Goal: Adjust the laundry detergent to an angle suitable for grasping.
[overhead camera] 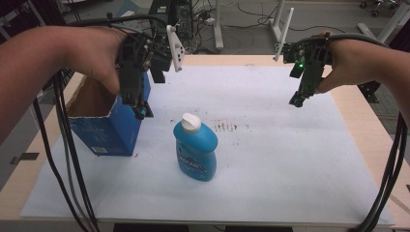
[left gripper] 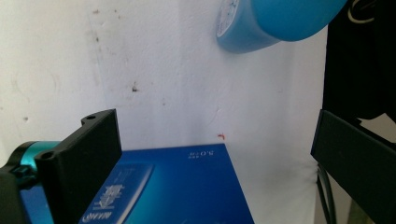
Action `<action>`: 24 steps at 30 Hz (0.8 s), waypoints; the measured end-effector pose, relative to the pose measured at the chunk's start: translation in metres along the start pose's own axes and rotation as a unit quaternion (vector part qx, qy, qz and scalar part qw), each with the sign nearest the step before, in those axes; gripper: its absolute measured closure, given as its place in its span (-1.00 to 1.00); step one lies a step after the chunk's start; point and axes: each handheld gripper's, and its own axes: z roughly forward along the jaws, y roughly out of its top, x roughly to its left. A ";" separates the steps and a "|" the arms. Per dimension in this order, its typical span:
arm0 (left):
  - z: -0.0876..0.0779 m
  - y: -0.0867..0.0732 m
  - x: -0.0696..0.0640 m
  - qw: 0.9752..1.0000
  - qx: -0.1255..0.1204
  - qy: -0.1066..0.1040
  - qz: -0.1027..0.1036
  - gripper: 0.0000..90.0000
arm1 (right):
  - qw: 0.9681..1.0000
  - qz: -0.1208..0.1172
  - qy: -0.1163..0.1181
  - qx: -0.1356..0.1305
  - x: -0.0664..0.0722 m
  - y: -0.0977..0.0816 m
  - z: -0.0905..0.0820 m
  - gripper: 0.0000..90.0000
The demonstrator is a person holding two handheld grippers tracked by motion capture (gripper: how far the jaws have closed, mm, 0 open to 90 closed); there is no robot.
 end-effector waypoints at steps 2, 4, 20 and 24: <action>-0.002 -0.001 0.004 1.000 0.004 -0.013 -0.012 -0.96 | 1.000 -0.003 -0.001 0.002 -0.001 0.001 -0.003 -0.96; -0.002 -0.001 0.009 0.999 0.010 -0.019 -0.025 -0.96 | 1.000 -0.004 -0.001 0.001 -0.001 0.002 -0.004 -0.96; -0.005 0.002 0.026 0.998 0.008 -0.006 -0.057 -0.96 | 1.000 -0.011 0.000 0.007 -0.007 0.008 0.000 -0.96; -0.003 0.004 0.028 0.998 0.007 -0.003 -0.059 -0.96 | 1.000 -0.014 0.000 0.008 -0.006 0.009 0.000 -0.96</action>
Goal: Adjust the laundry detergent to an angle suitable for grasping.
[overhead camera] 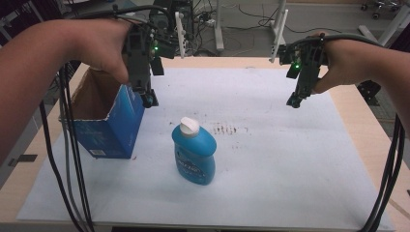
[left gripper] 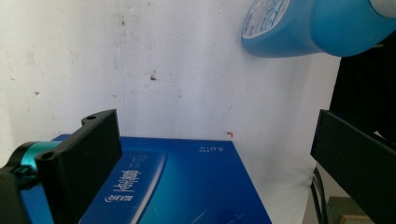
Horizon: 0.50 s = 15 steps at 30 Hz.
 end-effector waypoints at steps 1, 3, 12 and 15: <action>0.000 0.001 0.000 1.000 0.001 -0.001 0.000 -0.96 | 1.000 -0.002 0.000 0.000 0.000 0.000 0.000 -0.96; 0.000 0.002 0.000 1.000 0.000 0.001 0.000 -0.96 | 1.000 -0.002 0.000 0.001 0.000 0.000 0.001 -0.96; -0.003 0.000 0.001 1.000 -0.002 0.006 0.000 -0.96 | 1.000 0.002 -0.002 0.002 0.000 0.001 0.000 -0.96; -0.004 -0.001 0.002 1.000 -0.002 0.006 0.002 -0.96 | 1.000 0.001 -0.002 0.002 0.000 0.001 0.001 -0.96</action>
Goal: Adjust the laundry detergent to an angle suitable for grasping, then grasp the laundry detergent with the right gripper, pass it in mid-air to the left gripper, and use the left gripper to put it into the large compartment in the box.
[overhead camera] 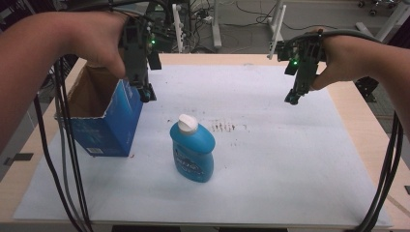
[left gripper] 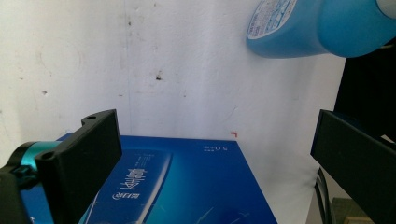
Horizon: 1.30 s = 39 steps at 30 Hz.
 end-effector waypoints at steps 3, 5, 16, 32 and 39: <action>0.000 0.000 -0.001 1.000 0.000 0.001 0.000 -0.96 | 1.000 0.003 -0.001 0.001 0.000 0.000 -0.001 -0.96; 0.000 -0.001 -0.001 1.000 0.001 0.002 -0.001 -0.96 | 1.000 0.002 -0.002 -0.003 0.001 0.000 -0.002 -0.96; 0.002 -0.005 -0.003 1.000 0.013 0.006 0.004 -0.96 | 1.000 0.006 -0.003 -0.024 0.013 -0.007 -0.007 -0.96; 0.008 -0.003 -0.005 1.000 0.018 0.013 0.020 -0.96 | 0.988 0.017 0.017 -0.155 0.072 -0.025 -0.009 -0.96; 0.015 -0.005 -0.008 1.000 0.017 0.013 0.021 -0.96 | 0.979 0.018 0.029 -0.203 0.101 -0.024 -0.001 -0.96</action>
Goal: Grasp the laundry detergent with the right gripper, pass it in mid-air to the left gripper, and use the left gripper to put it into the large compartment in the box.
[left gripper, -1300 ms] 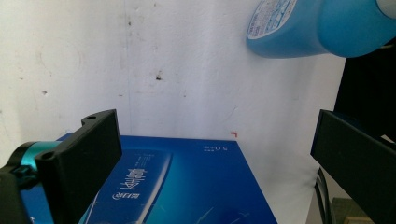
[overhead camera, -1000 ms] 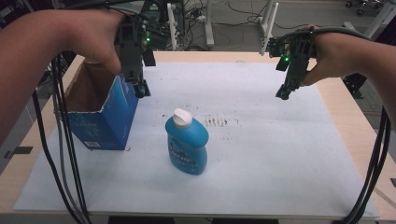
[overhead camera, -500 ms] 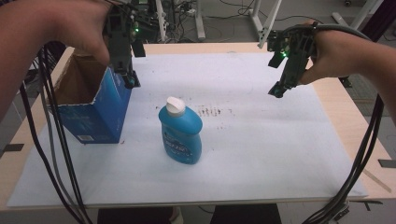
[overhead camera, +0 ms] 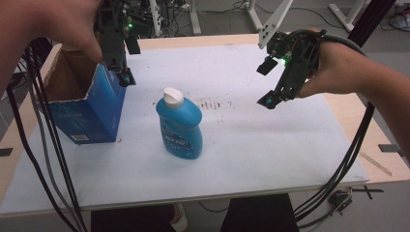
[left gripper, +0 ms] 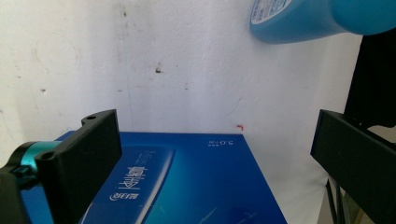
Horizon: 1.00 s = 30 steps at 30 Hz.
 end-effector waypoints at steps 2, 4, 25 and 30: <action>0.002 -0.001 -0.001 1.000 0.001 -0.001 0.000 -0.96 | 1.000 0.000 0.001 -0.018 0.007 -0.001 0.003 -0.96; 0.003 -0.001 -0.002 1.000 0.005 0.000 0.000 -0.96 | 0.999 -0.001 0.004 -0.032 0.014 -0.002 0.006 -0.96; 0.002 -0.004 -0.009 1.000 0.004 0.008 0.016 -0.96 | 0.986 0.034 0.005 -0.162 0.059 -0.009 0.064 -0.96; 0.000 -0.003 -0.010 1.000 0.001 0.009 0.020 -0.96 | 0.983 0.040 0.008 -0.181 0.064 -0.007 0.076 -0.96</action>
